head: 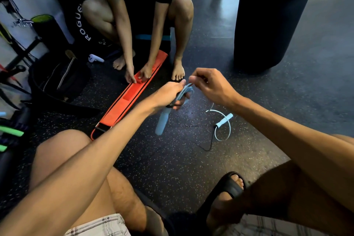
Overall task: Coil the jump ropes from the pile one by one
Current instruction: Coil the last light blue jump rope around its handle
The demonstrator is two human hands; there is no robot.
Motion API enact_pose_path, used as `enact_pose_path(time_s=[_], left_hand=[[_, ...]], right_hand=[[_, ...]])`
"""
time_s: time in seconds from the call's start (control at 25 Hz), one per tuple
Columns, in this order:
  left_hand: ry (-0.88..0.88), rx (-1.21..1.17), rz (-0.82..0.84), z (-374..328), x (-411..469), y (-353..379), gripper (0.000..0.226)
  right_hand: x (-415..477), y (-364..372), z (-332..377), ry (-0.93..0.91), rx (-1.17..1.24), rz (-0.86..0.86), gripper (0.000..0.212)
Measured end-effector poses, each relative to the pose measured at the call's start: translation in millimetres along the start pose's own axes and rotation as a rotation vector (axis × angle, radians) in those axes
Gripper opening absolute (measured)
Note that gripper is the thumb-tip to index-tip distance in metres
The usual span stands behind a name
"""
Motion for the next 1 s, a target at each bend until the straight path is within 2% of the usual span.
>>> enact_pose_path(time_s=[0.08,0.2,0.32,0.44,0.56,0.8,0.92,1.0], left_hand=[[-0.067,-0.11,0.117,0,-5,10,0.054],[-0.076,-0.308,0.243,-9,-10,17,0.049],[-0.051,-0.577,0.27,-18,-10,14,0.045],[0.006,-0.802,0.228,-27,-9,4,0.042],[0.056,-0.942,0.083,-29,-6,-12,0.039],[0.115,-1.057,-0.367,-10,2,-50,0.038],[0.178,-0.936,-0.603,0,2,-73,0.035],[0.265,-0.65,-0.74,1,0,-89,0.032]], right_hand=[[2,-4,-9,0.062,0.081,-0.03,0.017],[0,1,-23,0.166,0.212,-0.009,0.024],[-4,9,-32,0.285,0.338,0.027,0.026],[-12,21,-40,0.425,0.44,0.11,0.028],[-22,31,-46,0.531,0.495,0.217,0.022],[-44,54,-41,0.586,0.412,0.496,0.018],[-51,59,-38,0.566,0.346,0.584,0.017],[-48,62,-37,0.503,0.296,0.58,0.015]])
Point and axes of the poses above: each hand's wrist, its own x-axis towards the middle knuckle, its own y-axis out of the palm, z = x × y, the point moved 8 cm from there along x, towards the middle knuckle, and after that the axes turned 2 degrees about -z, right-handed, at the moved point
